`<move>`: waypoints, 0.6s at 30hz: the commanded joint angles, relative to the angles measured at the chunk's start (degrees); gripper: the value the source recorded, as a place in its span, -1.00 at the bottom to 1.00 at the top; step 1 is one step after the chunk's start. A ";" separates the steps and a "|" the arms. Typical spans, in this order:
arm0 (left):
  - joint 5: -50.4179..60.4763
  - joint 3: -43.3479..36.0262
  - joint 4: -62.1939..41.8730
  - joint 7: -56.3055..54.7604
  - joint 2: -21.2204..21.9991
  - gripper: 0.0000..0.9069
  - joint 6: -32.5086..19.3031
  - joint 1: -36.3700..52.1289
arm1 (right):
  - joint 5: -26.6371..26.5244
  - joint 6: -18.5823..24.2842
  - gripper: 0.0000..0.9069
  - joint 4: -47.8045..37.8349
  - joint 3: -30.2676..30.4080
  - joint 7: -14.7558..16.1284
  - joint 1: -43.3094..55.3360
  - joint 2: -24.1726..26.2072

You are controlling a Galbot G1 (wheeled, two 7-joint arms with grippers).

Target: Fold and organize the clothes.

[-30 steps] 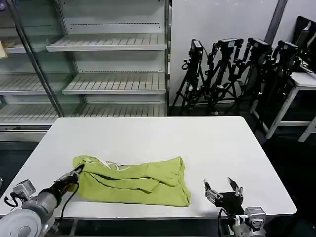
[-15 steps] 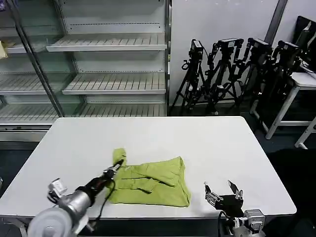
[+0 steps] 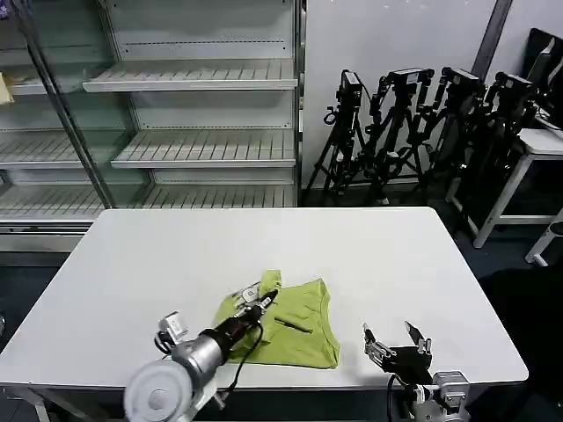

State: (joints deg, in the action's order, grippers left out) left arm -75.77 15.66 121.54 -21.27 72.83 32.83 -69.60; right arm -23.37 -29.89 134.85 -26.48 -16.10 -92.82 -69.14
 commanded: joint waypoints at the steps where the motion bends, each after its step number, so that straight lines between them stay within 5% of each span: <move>1: 4.80 -7.14 -4.91 -0.05 1.24 -0.93 0.11 4.04 | -0.01 -0.04 1.00 -0.31 0.18 -0.12 0.64 -0.24; 6: 5.69 -7.31 -5.30 0.15 1.43 -0.84 0.17 5.20 | -0.12 0.22 1.00 -0.01 0.20 -0.28 0.72 -0.38; 7: 5.67 -7.28 -5.20 0.30 1.42 0.22 0.17 5.23 | -0.12 0.24 1.00 0.03 0.21 -0.29 0.66 -0.36; 8: 5.67 -7.24 -4.90 0.45 1.39 0.87 0.18 5.21 | -0.10 0.28 1.00 0.07 0.22 -0.30 0.62 -0.34; 9: 5.64 -7.12 -4.19 0.76 1.31 1.00 0.17 5.10 | -0.11 0.30 1.00 0.16 0.23 -0.31 0.54 -0.30; 18: 4.38 -4.62 4.28 2.34 -1.08 1.00 0.17 2.48 | -0.06 0.29 1.00 0.50 0.66 -0.32 0.51 -0.12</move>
State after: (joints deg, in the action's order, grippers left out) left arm -71.79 10.68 119.59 -19.79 73.04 32.88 -66.30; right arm -23.44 -29.65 135.23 -25.98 -16.40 -92.41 -69.28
